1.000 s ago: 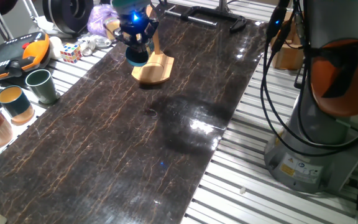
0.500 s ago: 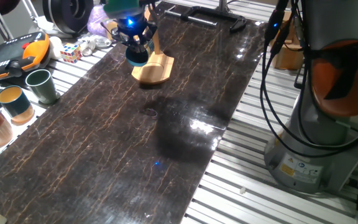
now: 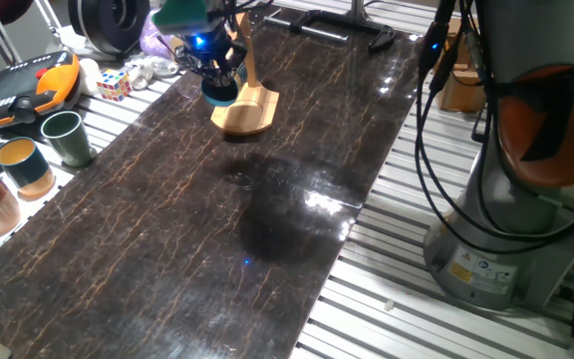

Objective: Take the cup off the cup rack

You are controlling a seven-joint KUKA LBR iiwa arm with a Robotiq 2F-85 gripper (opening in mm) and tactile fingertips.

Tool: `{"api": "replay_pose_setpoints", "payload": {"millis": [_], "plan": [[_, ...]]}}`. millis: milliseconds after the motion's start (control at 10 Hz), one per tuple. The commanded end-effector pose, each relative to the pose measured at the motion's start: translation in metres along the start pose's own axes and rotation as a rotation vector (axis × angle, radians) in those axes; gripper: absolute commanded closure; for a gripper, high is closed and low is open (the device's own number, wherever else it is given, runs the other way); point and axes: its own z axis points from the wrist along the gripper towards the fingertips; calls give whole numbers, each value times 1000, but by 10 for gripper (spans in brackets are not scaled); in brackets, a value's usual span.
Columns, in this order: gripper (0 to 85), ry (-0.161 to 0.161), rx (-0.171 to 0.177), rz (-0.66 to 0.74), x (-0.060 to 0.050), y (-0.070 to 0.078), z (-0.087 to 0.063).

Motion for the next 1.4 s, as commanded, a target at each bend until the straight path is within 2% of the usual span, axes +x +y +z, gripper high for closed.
{"api": "replay_pose_setpoints", "payload": {"millis": [0, 200, 400, 700, 1000, 1200, 1300], "plan": [[843, 25, 140, 420, 0, 2, 2], [843, 16, 129, 423, 0, 5, 5], [843, 23, 123, 419, 0, 7, 7], [843, 32, 145, 406, 1, 8, 8], [843, 52, 142, 403, 2, 8, 8], [843, 51, 137, 379, 2, 9, 9], [843, 36, 124, 373, 1, 11, 12]]}}
